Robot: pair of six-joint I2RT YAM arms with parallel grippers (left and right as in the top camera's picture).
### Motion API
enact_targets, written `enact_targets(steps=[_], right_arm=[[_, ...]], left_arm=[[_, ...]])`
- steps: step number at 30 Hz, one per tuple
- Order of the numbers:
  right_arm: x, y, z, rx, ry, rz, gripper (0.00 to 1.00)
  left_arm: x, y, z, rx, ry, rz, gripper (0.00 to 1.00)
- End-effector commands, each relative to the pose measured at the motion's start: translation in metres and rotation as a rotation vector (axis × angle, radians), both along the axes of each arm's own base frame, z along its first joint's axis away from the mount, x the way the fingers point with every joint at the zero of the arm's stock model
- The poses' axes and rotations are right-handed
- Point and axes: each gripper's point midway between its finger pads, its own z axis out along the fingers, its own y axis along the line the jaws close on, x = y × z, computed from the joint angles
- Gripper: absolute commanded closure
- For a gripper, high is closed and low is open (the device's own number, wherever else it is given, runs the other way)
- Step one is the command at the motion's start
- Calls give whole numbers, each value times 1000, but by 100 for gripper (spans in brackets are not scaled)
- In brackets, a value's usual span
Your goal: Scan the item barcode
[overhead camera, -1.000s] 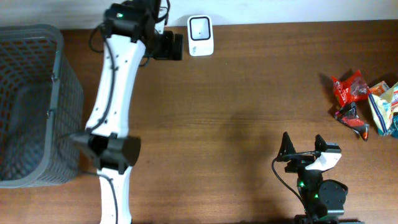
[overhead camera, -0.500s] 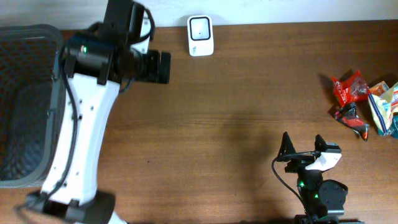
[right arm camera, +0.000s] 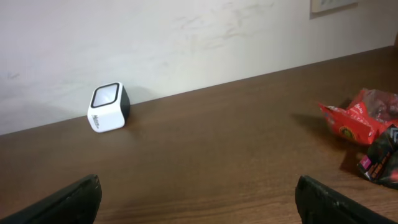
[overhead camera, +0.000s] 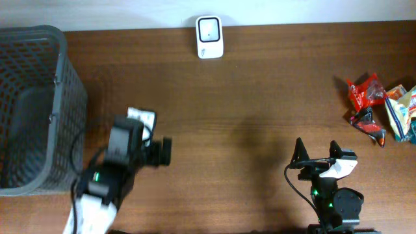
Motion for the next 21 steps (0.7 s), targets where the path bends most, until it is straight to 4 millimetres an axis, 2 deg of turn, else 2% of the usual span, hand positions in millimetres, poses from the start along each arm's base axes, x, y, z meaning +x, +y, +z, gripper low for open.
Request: enact_targets(steps=[1,3,7,10,14,16,21], right_arm=[[0,-1,-3,-3,4,-6,2],[0,-1,-3,-3,4,-5,2],[0,-1,-3,-3,4,-6,2],[0,-1,-3,-3,4,-6,2],[0,-1,-3,-3,4,-6,2],[0,-1,-3,-3,4,-6,2],[0,-1,-3,-3,4,-6,2]], left_arm=[[-26,9,6,-11,-105,-6,1],[-34,11,13,-25,-152,-6,1],[-43,16,4,-31,-195,3,1],[-35,21,-3,-56,-306,34,1],[-25,28,1,-109,-517,71,1],[-26,28,0,-139,-606,64,1],[-31,33,-4,-154,-690,79,1]])
